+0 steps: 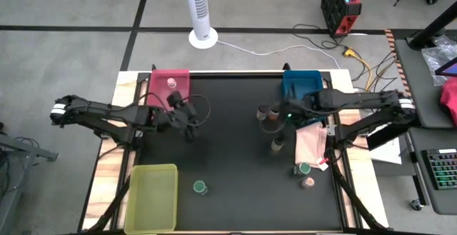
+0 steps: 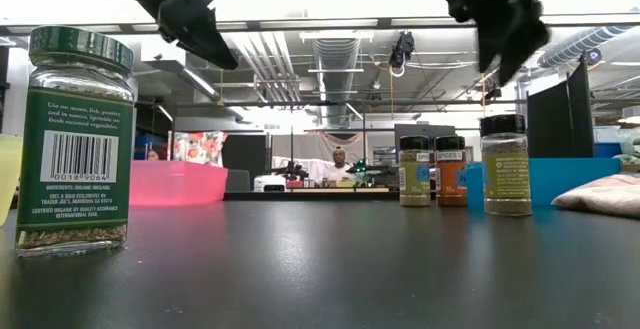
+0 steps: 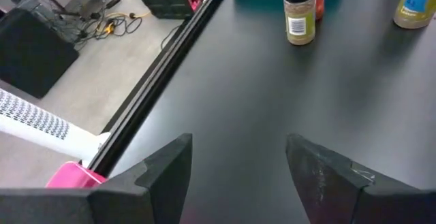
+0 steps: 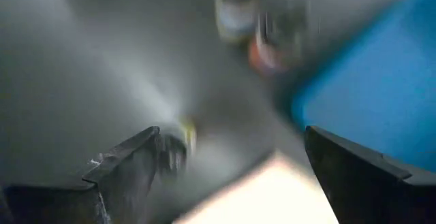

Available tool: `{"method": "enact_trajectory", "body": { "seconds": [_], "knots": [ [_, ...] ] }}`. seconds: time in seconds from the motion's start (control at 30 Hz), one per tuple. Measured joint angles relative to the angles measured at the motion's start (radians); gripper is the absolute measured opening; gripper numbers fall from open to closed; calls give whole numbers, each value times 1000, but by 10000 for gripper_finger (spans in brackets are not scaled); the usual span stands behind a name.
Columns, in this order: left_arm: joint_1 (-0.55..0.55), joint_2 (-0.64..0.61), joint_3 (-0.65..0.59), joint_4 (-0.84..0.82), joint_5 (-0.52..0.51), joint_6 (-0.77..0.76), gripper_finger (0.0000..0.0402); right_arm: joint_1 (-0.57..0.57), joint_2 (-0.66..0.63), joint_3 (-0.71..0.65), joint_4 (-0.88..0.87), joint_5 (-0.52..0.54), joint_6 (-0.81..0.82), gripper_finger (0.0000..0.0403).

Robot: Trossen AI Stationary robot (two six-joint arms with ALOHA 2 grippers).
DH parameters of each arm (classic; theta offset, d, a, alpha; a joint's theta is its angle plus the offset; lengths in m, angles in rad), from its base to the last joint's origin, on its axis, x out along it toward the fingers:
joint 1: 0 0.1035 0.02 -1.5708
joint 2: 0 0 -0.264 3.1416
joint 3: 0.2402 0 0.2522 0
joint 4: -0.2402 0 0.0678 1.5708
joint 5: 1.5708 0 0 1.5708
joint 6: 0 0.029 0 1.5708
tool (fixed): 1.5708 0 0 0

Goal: Sort spices by type
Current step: Put the bottom black seasoning into the blue bin

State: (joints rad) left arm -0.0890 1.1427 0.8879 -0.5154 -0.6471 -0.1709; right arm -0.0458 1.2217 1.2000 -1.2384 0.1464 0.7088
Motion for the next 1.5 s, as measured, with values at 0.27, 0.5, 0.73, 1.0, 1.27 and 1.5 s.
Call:
{"method": "enact_trajectory", "body": {
  "seconds": [0.27, 0.5, 0.73, 1.0, 1.27, 1.5],
  "knots": [
    [-1, 1, 0, 43, -52, -7, 220, 60, 123, 43, -104, -152, 133, 354],
    [-1, 1, 0, 44, -53, 1, 220, 87, 204, 43, -47, -195, 171, 354],
    [-1, 1, 0, 43, -53, 2, 220, 87, 233, 44, 14, -197, 171, 354],
    [-1, 1, 0, 42, -53, 5, 220, 86, 280, 40, 40, -193, 177, 354],
    [-1, 1, 0, 42, -53, 5, 220, 86, 353, 37, 50, -173, 137, 352],
    [-1, 1, 0, 43, -53, -2, 220, 86, 385, 33, 56, -174, 110, 325]
  ]
}}
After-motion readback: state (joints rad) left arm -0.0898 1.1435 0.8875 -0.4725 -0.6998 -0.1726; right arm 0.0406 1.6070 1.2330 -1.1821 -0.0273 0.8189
